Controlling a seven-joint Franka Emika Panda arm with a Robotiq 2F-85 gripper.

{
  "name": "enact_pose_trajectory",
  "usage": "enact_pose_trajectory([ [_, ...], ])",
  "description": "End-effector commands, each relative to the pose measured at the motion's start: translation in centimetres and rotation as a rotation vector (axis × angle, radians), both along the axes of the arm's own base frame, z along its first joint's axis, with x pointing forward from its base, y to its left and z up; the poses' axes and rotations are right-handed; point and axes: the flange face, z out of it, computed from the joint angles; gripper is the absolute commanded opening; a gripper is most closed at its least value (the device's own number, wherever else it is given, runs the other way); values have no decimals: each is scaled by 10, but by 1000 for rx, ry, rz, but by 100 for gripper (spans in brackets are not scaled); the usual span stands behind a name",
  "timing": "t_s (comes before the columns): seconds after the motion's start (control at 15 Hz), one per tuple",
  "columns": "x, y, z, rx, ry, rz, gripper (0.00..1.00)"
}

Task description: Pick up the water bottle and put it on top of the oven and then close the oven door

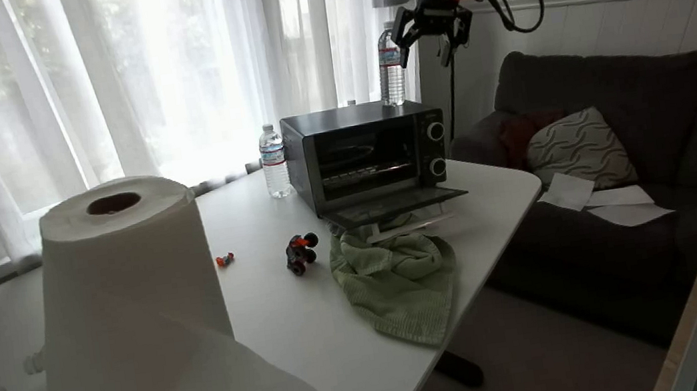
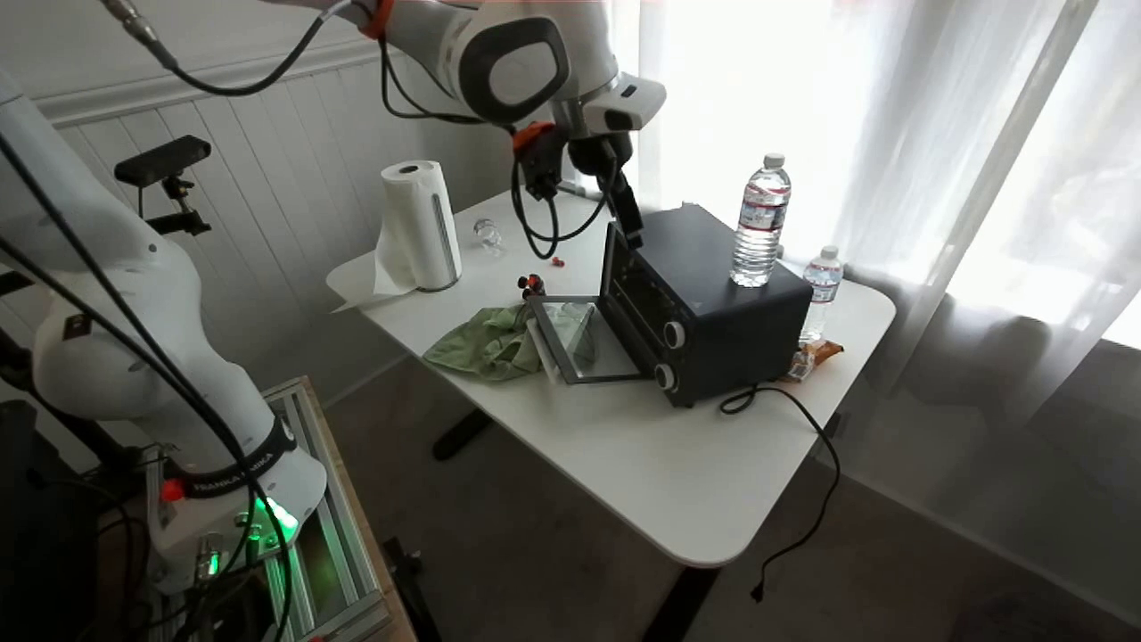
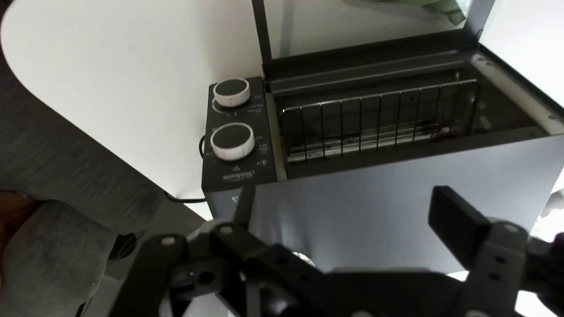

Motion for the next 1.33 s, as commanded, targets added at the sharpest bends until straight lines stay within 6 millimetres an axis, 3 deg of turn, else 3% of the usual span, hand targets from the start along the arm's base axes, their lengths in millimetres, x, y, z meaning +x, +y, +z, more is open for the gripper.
enact_pose_trajectory([
  [0.0,-63,21,-25,11,-38,-16,100],
  [0.27,-108,34,-50,23,-32,-17,100],
  [0.33,-79,28,-49,23,-8,-4,100],
  [0.53,-99,33,-54,25,-6,-2,100],
  [1.07,-101,33,-53,25,-10,-2,100],
  [1.27,-104,52,-73,18,21,36,100],
])
